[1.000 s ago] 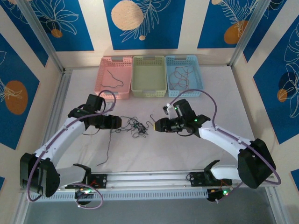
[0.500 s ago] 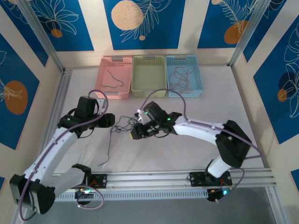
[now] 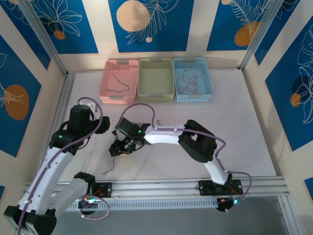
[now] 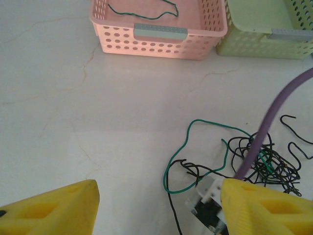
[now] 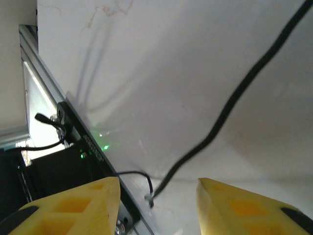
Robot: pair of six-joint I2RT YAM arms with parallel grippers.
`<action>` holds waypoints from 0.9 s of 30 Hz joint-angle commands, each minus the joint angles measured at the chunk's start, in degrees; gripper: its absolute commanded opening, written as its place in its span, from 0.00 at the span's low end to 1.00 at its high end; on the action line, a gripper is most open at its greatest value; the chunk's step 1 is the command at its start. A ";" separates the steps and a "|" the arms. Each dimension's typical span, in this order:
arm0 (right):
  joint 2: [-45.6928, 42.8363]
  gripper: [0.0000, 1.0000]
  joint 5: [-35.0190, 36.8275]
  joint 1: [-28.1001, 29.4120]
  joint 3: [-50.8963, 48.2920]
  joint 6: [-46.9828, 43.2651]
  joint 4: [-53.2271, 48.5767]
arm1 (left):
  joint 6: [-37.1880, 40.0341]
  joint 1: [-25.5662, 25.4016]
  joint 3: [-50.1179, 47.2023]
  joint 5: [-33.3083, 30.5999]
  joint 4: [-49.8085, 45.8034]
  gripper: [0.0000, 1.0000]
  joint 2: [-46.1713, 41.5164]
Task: Untangle the cables
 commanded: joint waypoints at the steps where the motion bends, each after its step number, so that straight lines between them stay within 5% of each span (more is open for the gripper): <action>1: 2.86 0.43 -1.90 -0.24 2.91 2.18 -0.96 | 0.82 0.88 -0.68 -0.73 -0.12 0.67 -0.08; 10: -4.77 0.01 -0.22 -1.43 -4.81 -2.65 1.62 | 0.77 1.33 -0.86 0.71 0.32 0.67 0.22; 18: -20.89 0.00 -10.44 -6.90 -22.37 -17.59 -1.97 | 0.02 1.33 -0.86 7.75 0.97 0.68 3.80; 27: -35.03 0.00 -15.32 -17.19 -36.07 -25.98 -9.30 | -12.89 1.33 -7.26 27.20 12.71 0.67 9.92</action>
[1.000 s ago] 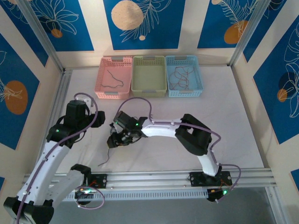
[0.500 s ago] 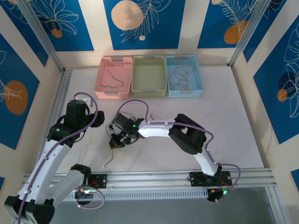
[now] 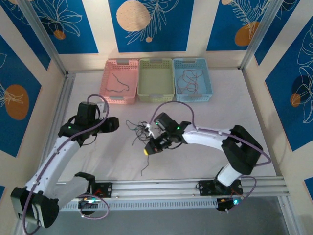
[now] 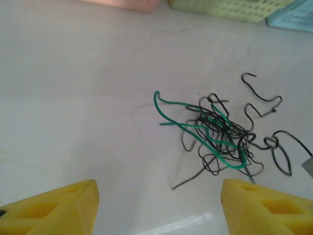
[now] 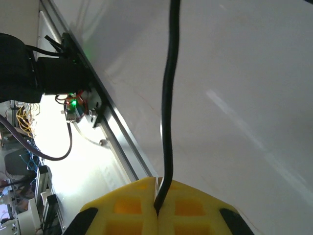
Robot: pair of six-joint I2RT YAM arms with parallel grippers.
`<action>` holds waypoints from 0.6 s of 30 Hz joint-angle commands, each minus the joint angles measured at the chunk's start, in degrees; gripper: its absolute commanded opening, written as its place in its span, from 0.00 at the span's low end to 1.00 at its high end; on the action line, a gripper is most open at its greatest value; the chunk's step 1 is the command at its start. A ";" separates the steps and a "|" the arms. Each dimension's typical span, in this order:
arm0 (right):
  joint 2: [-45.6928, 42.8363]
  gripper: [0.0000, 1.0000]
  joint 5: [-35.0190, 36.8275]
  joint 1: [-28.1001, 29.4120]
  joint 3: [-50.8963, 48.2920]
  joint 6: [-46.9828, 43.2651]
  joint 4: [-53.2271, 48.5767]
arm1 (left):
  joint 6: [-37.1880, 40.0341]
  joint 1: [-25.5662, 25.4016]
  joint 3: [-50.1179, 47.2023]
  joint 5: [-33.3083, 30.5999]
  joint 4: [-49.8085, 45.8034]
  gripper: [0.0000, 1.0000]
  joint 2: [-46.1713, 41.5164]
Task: Untangle the cables
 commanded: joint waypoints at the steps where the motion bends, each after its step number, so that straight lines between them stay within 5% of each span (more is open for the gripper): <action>1: -3.32 0.00 -3.41 -2.34 -2.27 -6.12 -5.86 | -8.05 0.39 -4.82 10.67 8.45 0.67 1.40; 18: -5.89 0.00 -2.26 -4.92 -8.99 -3.96 0.87 | -21.02 -4.05 -9.88 14.74 25.18 0.68 14.07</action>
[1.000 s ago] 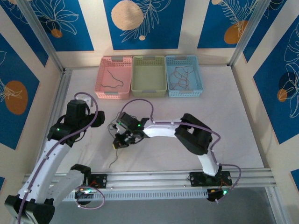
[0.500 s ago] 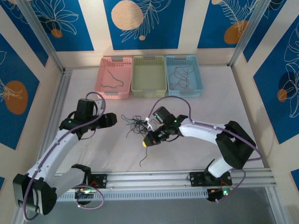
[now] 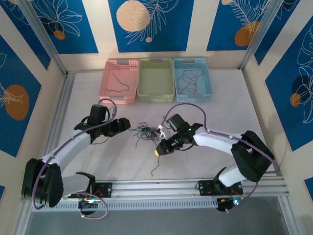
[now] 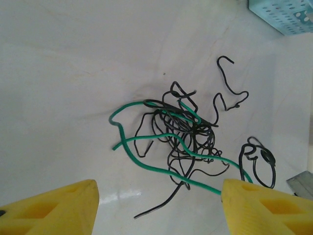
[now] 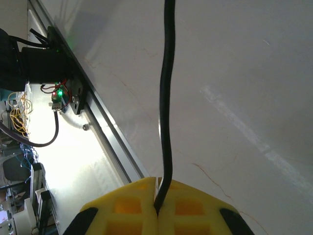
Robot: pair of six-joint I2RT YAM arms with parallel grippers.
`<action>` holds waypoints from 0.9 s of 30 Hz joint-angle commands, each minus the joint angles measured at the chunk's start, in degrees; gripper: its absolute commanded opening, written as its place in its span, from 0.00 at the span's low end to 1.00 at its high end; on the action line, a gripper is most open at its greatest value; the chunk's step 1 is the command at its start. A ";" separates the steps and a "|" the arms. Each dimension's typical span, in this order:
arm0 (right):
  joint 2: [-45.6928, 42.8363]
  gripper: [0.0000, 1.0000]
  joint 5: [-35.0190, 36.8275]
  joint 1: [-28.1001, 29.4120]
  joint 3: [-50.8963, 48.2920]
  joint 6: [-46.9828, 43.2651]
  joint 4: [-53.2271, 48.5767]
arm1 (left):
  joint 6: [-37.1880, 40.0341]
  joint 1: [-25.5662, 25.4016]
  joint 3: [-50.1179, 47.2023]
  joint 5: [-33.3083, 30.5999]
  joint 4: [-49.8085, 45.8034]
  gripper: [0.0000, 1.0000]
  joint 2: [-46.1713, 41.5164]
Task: Untangle the cables
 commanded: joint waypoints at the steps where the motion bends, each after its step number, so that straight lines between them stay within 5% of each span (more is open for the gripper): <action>1: -0.71 0.00 -1.18 -0.20 -1.76 -0.18 1.97 | -4.73 -2.29 -1.12 1.23 5.22 0.68 2.15; 11: -0.47 0.00 -0.81 -0.20 -2.64 -0.15 3.09 | -7.08 -8.79 1.54 -2.91 7.59 0.63 9.89; 16: -0.72 0.00 -0.27 -0.20 -2.77 -0.06 3.19 | -6.13 -8.97 1.81 -4.83 7.41 0.40 10.42; 20: -1.72 0.00 1.94 -0.28 -3.03 -0.05 2.35 | -3.68 -8.88 3.95 -6.87 4.27 0.01 9.89; 27: -8.57 0.00 20.65 -1.92 -4.32 1.54 -2.77 | 4.67 -5.40 9.65 -15.27 -8.34 0.00 1.88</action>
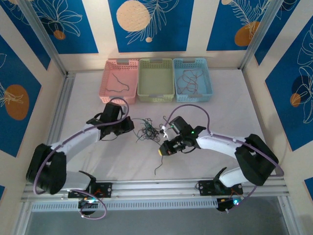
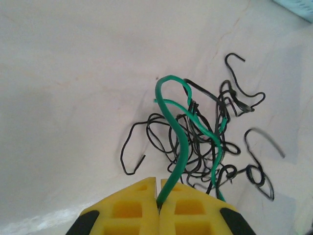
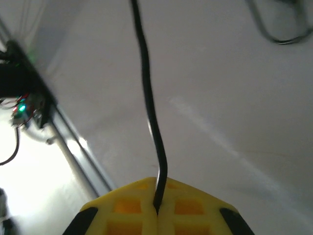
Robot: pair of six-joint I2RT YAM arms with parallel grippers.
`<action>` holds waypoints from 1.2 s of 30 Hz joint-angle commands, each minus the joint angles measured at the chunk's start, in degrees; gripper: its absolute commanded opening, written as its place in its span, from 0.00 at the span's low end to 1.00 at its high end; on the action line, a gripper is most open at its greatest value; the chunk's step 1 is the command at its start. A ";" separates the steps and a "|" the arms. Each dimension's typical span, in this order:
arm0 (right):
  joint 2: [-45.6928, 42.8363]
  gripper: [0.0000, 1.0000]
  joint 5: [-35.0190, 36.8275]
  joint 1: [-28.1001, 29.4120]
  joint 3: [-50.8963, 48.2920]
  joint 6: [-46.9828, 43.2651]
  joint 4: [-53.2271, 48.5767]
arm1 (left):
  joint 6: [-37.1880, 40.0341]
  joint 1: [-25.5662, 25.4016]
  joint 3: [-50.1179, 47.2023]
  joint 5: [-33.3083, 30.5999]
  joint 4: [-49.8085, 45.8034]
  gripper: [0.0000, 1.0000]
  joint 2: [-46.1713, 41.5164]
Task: Untangle the cables
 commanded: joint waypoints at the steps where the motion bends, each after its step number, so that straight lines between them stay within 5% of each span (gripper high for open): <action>1: -5.75 0.00 14.30 -2.23 -1.31 1.75 -5.04 | 6.04 4.10 3.91 -4.26 -8.66 0.00 -5.15; 8: -19.26 0.00 16.87 -15.17 -9.14 8.12 -4.01 | 10.45 12.44 7.34 -0.78 -15.61 0.00 -11.27; 18: -31.36 0.00 3.41 -33.95 -17.23 12.39 -0.99 | 11.89 19.52 8.79 3.37 -17.94 0.00 -13.44; 24: -31.52 0.00 0.03 -38.40 -18.34 13.36 -0.15 | 13.84 22.30 10.76 4.06 -20.34 0.00 -13.62; 31: -32.08 0.00 -0.60 -41.46 -19.04 14.70 -0.34 | 17.52 31.51 15.48 9.11 -25.49 0.00 -14.43; 36: -33.86 0.00 0.20 -42.07 -19.70 15.39 -0.91 | 17.76 33.79 18.98 5.69 -28.31 0.00 -15.85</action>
